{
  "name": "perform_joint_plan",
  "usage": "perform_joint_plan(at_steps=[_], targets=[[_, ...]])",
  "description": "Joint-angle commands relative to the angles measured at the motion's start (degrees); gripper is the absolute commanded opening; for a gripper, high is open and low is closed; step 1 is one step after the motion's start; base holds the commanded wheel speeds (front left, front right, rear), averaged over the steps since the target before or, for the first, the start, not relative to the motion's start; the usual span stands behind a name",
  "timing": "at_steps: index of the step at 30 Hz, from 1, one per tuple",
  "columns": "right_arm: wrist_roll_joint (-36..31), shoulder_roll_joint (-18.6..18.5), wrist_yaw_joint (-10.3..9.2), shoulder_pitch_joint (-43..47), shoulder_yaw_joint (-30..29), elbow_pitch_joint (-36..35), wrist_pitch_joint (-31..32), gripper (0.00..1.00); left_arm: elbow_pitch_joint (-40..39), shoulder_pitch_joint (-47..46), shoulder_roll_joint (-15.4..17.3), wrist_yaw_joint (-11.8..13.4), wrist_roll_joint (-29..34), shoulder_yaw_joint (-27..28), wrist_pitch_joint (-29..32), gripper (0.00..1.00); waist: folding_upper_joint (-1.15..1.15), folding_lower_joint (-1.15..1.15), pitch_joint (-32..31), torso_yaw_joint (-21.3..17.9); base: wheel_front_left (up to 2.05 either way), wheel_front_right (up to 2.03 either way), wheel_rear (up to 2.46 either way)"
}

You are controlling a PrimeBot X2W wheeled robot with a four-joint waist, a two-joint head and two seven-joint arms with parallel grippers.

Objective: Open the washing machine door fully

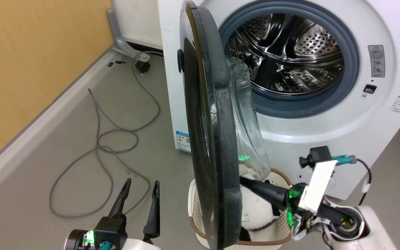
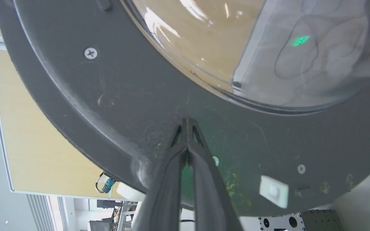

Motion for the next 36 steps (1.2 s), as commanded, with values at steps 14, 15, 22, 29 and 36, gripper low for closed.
perform_joint_plan(at_steps=[14, 15, 22, 29, 36], targets=[[-1.1, -0.6, 0.06, 1.2, 1.3, -2.5, -3.9, 0.00, 0.3, 0.5, 0.1, 0.4, 0.0, 0.1, -0.3, 1.00, 0.00, 0.00, -0.4, -0.6, 0.00, 0.00, 0.00], [-1.9, -1.0, 0.06, 1.2, 0.9, -3.2, -4.6, 0.00, 0.2, 0.5, 0.1, 0.5, 0.0, 0.1, -0.3, 1.00, 0.00, 0.00, -0.4, -0.8, 0.00, 0.00, 0.00], [-13.8, -6.8, 0.06, 1.3, -0.5, -11.7, -15.8, 0.00, 0.0, 0.4, 0.1, 0.6, -0.3, 0.8, -0.3, 1.00, 0.00, 0.00, -0.6, -2.6, 0.00, 0.00, 0.00], [-31.7, -16.8, 0.06, 3.5, 3.3, -18.7, -35.4, 0.00, 0.3, 0.1, 0.1, -0.7, -0.6, 1.5, -0.3, 1.00, 0.00, 0.00, -0.8, -4.9, 0.00, 0.00, 0.00], [-56.8, -15.6, 0.06, 14.0, -4.9, -17.2, -56.7, 0.00, -0.3, 1.0, 0.1, -1.1, -0.5, 3.8, -0.3, 1.00, 0.00, 0.00, -1.1, -9.3, 0.00, 0.00, 0.00]])
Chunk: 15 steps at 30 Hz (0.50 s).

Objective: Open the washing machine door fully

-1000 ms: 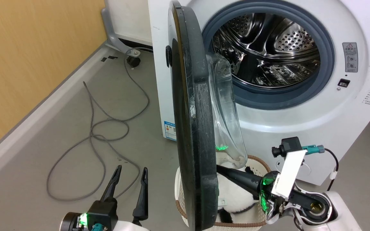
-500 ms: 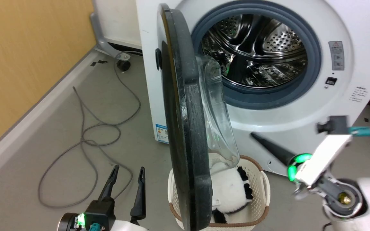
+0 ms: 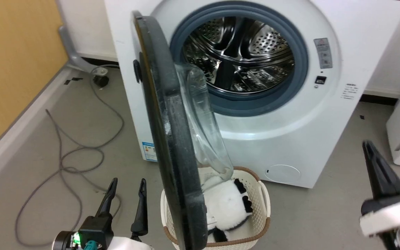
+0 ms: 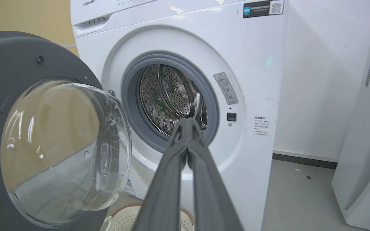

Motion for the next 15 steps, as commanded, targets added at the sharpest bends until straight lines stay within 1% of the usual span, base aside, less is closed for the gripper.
perform_joint_plan(at_steps=[1, 6, 10, 14, 15], targets=[[-1.9, 1.8, 0.05, 2.4, -1.2, -0.7, -1.0, 0.00, -0.3, 1.0, 0.1, -0.2, 0.1, 0.3, -0.3, 1.00, 0.00, 0.00, 0.0, -0.8, 0.00, 0.00, 0.00], [-6.2, 7.2, 0.05, 8.1, -4.6, -4.0, -2.3, 0.00, -0.6, 1.9, 0.1, -0.8, 0.3, 1.0, -0.3, 1.00, 0.00, 0.00, 0.1, -3.0, 0.00, 0.00, 0.00], [-8.7, 10.0, 0.05, 10.8, -5.7, -4.7, -3.2, 0.00, -0.4, 2.4, 0.1, -1.6, 0.7, 1.3, -0.3, 1.00, 0.00, 0.00, 0.3, -4.1, 0.00, 0.00, 0.00], [-11.0, 12.4, 0.05, 13.3, -6.1, -4.0, -3.7, 0.00, -0.3, 3.1, 0.1, -1.8, 0.4, 1.5, -0.3, 1.00, 0.00, 0.00, 0.3, -4.8, 0.00, 0.00, 0.00], [-11.7, 12.6, 0.05, 13.9, -5.9, -3.5, -3.7, 0.21, -0.2, 3.2, 0.1, -1.8, 0.3, 1.5, -0.3, 1.00, 0.00, 0.00, 0.3, -4.9, 0.00, 0.00, 0.00]])
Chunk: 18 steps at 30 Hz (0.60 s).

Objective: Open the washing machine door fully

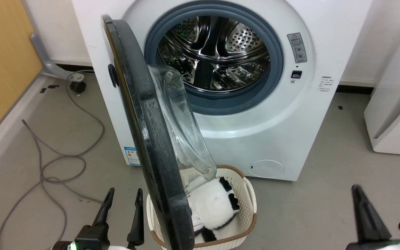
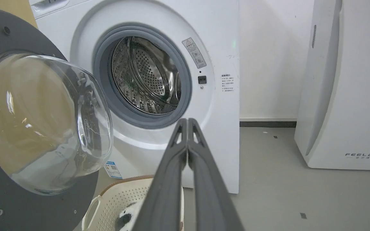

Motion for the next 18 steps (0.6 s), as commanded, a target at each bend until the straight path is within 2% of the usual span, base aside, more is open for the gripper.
perform_joint_plan(at_steps=[1, 2, 18], targets=[[-0.8, 0.3, 0.05, 1.3, 0.2, 1.0, -0.7, 0.95, 0.0, 0.8, 0.1, -0.4, -0.1, 0.1, -0.3, 1.00, 0.00, 0.00, 0.1, -0.2, 0.00, 0.00, 0.00], [-1.2, 0.5, 0.05, 1.5, 0.1, 1.6, -1.0, 1.00, 0.1, 0.8, 0.1, -0.4, -0.1, 0.1, -0.3, 1.00, 0.00, 0.00, 0.1, -0.2, 0.00, 0.00, 0.00], [-1.7, 2.7, 0.05, 1.6, -2.5, 5.5, -3.5, 1.00, 0.3, 0.8, 0.1, -1.0, -1.0, 0.6, -0.3, 1.00, 0.00, 0.00, -0.1, -0.1, 0.00, 0.00, 0.00]])
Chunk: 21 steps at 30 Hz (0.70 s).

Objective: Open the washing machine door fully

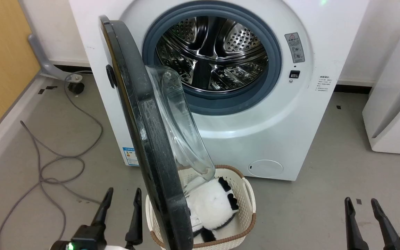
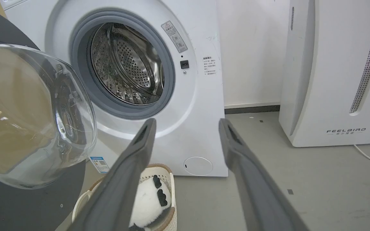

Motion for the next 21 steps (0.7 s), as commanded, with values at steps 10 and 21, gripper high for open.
perform_joint_plan(at_steps=[10, 21], targets=[[0.7, 0.3, 0.03, -0.3, -0.4, 0.8, -0.7, 1.00, -11.2, -0.6, 0.1, 1.3, -2.9, 3.4, -0.3, 0.00, 0.00, 0.00, 0.2, 0.5, 0.00, 0.00, 0.00], [1.5, 0.1, 0.03, -0.9, -0.1, 2.1, -0.8, 1.00, -25.1, -6.1, 0.1, 2.7, -3.3, 2.9, -0.3, 0.00, 0.00, 0.00, 0.4, 0.4, 0.00, 0.00, 0.00]])
